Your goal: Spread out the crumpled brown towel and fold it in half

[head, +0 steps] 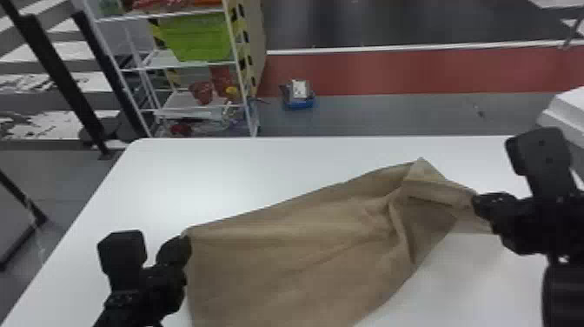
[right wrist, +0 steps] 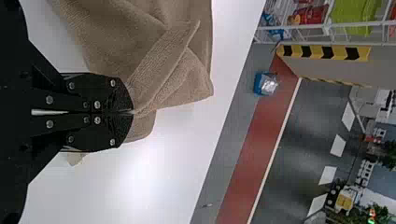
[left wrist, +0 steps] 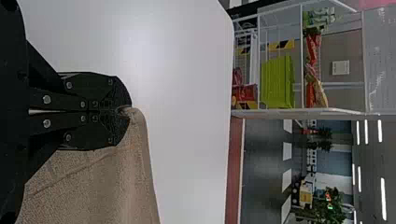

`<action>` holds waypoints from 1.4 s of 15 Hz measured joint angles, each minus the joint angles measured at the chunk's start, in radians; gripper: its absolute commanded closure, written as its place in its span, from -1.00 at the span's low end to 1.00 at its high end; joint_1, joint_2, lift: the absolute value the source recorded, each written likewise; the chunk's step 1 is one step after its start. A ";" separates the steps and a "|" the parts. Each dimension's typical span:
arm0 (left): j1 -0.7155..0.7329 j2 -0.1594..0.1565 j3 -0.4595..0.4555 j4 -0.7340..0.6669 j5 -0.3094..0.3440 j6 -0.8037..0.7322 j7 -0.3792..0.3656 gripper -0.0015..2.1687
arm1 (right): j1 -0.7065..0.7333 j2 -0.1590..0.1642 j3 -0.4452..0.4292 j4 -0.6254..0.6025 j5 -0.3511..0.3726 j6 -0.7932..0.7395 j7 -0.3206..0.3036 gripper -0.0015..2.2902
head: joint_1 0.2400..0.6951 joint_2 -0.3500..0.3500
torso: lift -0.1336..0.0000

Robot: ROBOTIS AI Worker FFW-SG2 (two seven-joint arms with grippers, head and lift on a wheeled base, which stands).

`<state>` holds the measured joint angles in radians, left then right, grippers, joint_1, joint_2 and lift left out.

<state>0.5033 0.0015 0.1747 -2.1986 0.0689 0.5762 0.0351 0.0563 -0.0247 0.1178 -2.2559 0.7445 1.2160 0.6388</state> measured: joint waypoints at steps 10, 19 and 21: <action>0.008 -0.001 -0.029 -0.010 -0.012 -0.003 0.000 0.33 | -0.002 -0.055 -0.085 0.072 -0.025 0.146 -0.111 -1.00 | 1.00 -0.09 | -0.85; 0.027 -0.001 -0.033 -0.031 -0.023 -0.003 0.002 0.33 | -0.078 -0.055 -0.191 0.136 -0.181 0.049 -0.128 -0.87 | 1.00 -0.13 | -0.85; 0.033 -0.001 -0.034 -0.038 -0.024 -0.003 0.003 0.33 | -0.108 -0.054 -0.241 0.199 -0.231 -0.036 -0.142 -0.81 | 1.00 -0.16 | -0.85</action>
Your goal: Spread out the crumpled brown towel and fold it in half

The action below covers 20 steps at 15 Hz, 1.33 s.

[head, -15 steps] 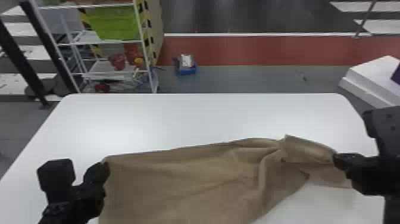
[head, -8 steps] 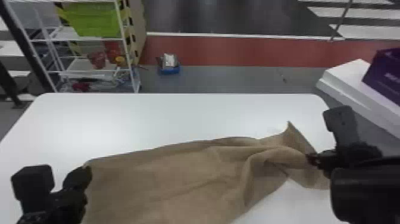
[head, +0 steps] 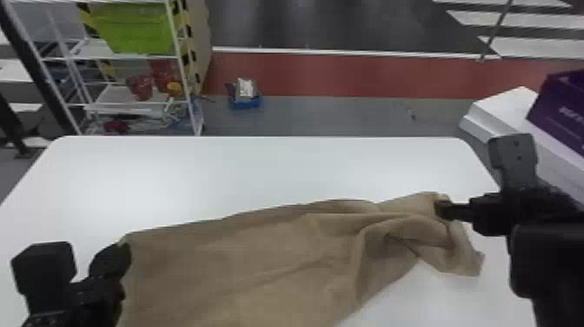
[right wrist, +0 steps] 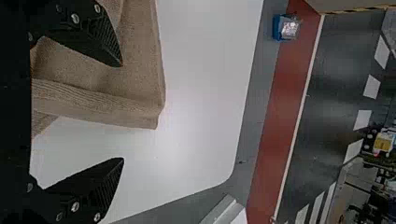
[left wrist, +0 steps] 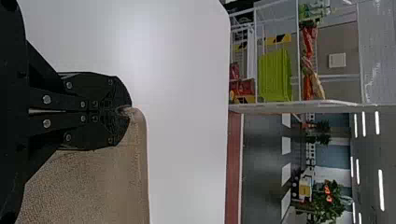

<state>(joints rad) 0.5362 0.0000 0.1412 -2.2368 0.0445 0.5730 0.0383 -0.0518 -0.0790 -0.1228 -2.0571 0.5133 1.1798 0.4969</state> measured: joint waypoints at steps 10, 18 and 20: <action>0.001 0.000 -0.009 0.003 -0.014 0.000 -0.004 0.33 | -0.176 -0.058 -0.217 0.331 -0.268 -0.137 0.156 -0.71 | 1.00 -0.26 | -0.85; -0.001 0.000 -0.011 0.010 -0.014 -0.003 -0.006 0.33 | -0.214 -0.075 -0.209 0.483 -0.282 -0.185 0.145 -0.71 | 1.00 -0.27 | -0.85; -0.001 0.000 -0.011 0.014 -0.014 -0.005 -0.007 0.33 | -0.233 -0.075 -0.209 0.513 -0.275 -0.195 0.141 -0.71 | 1.00 -0.27 | -0.85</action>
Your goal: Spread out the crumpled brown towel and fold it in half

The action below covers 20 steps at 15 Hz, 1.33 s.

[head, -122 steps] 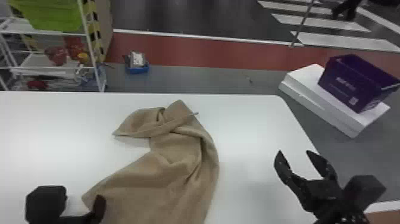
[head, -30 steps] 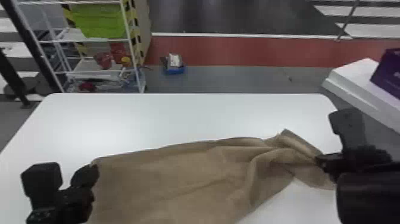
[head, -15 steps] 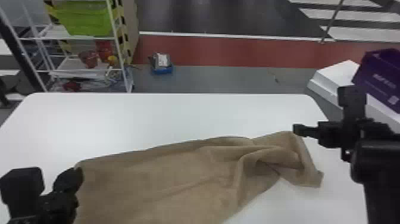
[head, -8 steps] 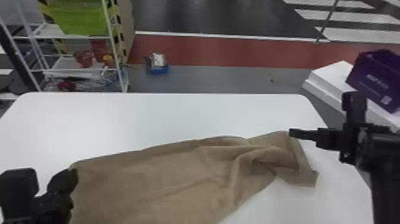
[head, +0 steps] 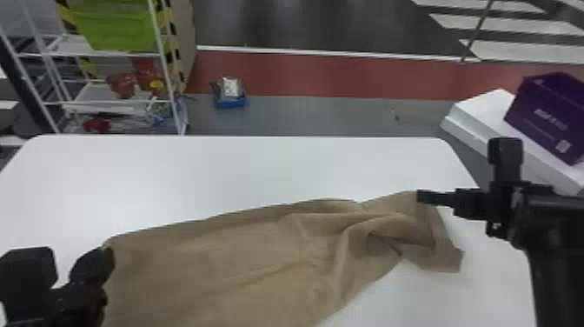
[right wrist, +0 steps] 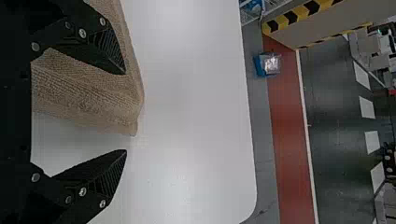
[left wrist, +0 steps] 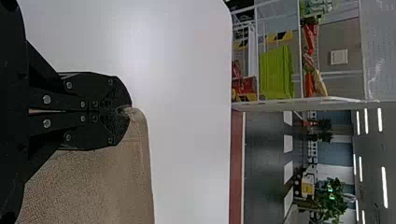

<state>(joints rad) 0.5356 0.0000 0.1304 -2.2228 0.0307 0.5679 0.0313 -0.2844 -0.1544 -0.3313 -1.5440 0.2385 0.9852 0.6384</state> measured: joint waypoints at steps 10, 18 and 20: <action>0.017 0.000 -0.005 -0.005 -0.005 -0.043 -0.002 0.33 | -0.067 -0.006 0.025 0.112 0.032 -0.008 0.002 -0.39 | 1.00 -0.27 | -0.85; 0.032 0.000 -0.015 -0.014 -0.019 -0.060 0.002 0.33 | -0.090 -0.022 0.034 0.151 0.032 0.023 0.016 0.32 | 1.00 -0.28 | -0.85; 0.032 0.000 -0.014 -0.017 -0.021 -0.069 0.001 0.33 | -0.058 -0.022 0.025 0.101 0.010 0.037 0.019 0.32 | 1.00 -0.28 | -0.85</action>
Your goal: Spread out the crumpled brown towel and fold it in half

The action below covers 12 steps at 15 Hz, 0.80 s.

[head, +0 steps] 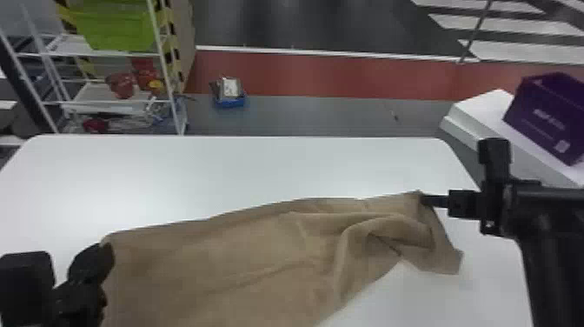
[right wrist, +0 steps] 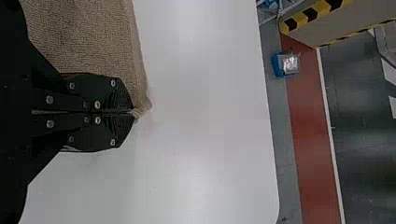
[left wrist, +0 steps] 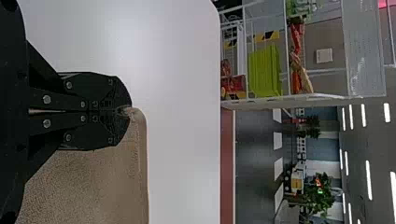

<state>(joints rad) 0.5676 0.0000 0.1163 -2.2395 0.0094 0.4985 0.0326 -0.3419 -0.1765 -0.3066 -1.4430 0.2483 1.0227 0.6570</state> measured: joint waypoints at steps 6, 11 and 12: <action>-0.007 0.000 -0.011 -0.103 0.001 0.010 -0.016 0.33 | 0.146 0.001 -0.022 -0.379 -0.058 0.126 0.082 0.32 | 1.00 -0.26 | -0.85; -0.080 0.000 0.000 -0.136 0.009 0.098 0.000 0.33 | 0.242 0.000 -0.123 -0.664 -0.152 0.290 0.148 0.32 | 1.00 -0.24 | -0.85; -0.095 0.000 0.013 -0.137 0.015 0.098 0.006 0.33 | 0.271 0.000 -0.152 -0.708 -0.170 0.302 0.158 0.32 | 1.00 -0.23 | -0.85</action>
<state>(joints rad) 0.4728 0.0000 0.1288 -2.3768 0.0243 0.5967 0.0386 -0.0705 -0.1763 -0.4581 -2.1510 0.0782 1.3252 0.8149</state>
